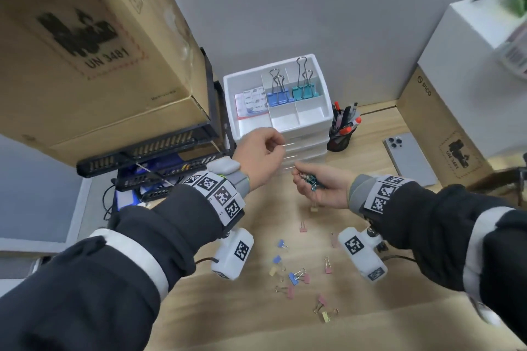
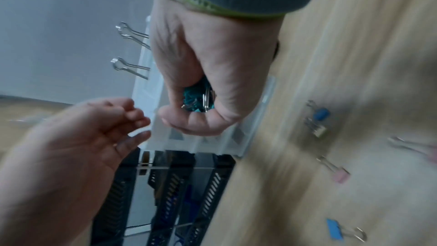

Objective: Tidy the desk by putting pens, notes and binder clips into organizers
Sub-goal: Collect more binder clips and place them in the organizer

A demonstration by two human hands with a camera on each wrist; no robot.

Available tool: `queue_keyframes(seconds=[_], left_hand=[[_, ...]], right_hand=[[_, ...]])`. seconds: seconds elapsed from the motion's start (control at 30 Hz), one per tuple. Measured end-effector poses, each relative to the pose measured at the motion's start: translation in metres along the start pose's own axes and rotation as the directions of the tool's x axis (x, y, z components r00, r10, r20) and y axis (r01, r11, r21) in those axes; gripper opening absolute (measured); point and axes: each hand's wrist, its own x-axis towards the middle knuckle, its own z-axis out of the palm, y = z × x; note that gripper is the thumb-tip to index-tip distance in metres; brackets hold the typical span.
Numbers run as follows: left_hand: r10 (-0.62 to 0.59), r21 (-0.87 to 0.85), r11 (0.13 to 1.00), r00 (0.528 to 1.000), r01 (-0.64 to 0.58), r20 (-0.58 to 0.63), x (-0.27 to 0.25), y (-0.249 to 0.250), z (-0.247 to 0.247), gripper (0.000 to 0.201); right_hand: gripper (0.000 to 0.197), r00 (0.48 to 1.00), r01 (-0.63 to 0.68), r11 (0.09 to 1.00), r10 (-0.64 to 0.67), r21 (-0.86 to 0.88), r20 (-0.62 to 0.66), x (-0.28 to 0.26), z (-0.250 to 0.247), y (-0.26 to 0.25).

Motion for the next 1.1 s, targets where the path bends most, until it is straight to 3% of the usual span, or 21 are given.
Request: queue_keyframes(seconds=[0.13,0.3,0.43,0.53,0.7,0.83,0.97,1.1], left_hand=[[0.015,0.159,0.987,0.996,0.0,-0.092,0.026,-0.007,-0.036,0.015],[0.029,0.388,0.921,1.0,-0.027,0.002,0.052,-0.009,-0.061,0.024],[-0.007,0.507,0.861,0.996,-0.04,0.09,0.065,-0.014,-0.057,0.038],[-0.005,0.516,0.856,0.997,-0.035,0.076,0.074,-0.02,-0.053,0.04],[0.016,0.497,0.867,0.999,-0.035,0.042,0.089,-0.03,-0.054,0.042],[-0.007,0.505,0.863,0.999,-0.019,0.049,0.096,-0.034,-0.053,0.047],[0.003,0.519,0.855,1.0,-0.006,0.008,0.1,-0.038,-0.045,0.042],[0.014,0.554,0.833,1.0,0.003,-0.026,0.103,-0.038,-0.039,0.039]], right_hand=[[0.017,0.997,0.062,0.993,-0.057,-0.099,0.054,-0.023,0.033,-0.054],[0.02,0.981,0.194,0.974,-0.189,-0.119,0.05,-0.042,0.08,-0.139],[0.022,0.968,0.237,0.949,-0.248,-0.206,-0.028,-0.034,0.109,-0.193],[0.017,0.956,0.233,0.924,-0.274,-0.302,-0.1,-0.016,0.126,-0.221],[0.01,0.961,0.107,0.875,-0.213,-0.472,-0.177,0.012,0.141,-0.235],[0.012,0.929,0.068,0.704,-0.303,-0.707,-0.213,0.023,0.152,-0.238],[0.008,0.892,0.077,0.431,-0.433,-0.899,-0.131,0.027,0.158,-0.235],[0.008,0.887,-0.061,0.198,-0.44,-0.978,-0.145,0.036,0.161,-0.218]])
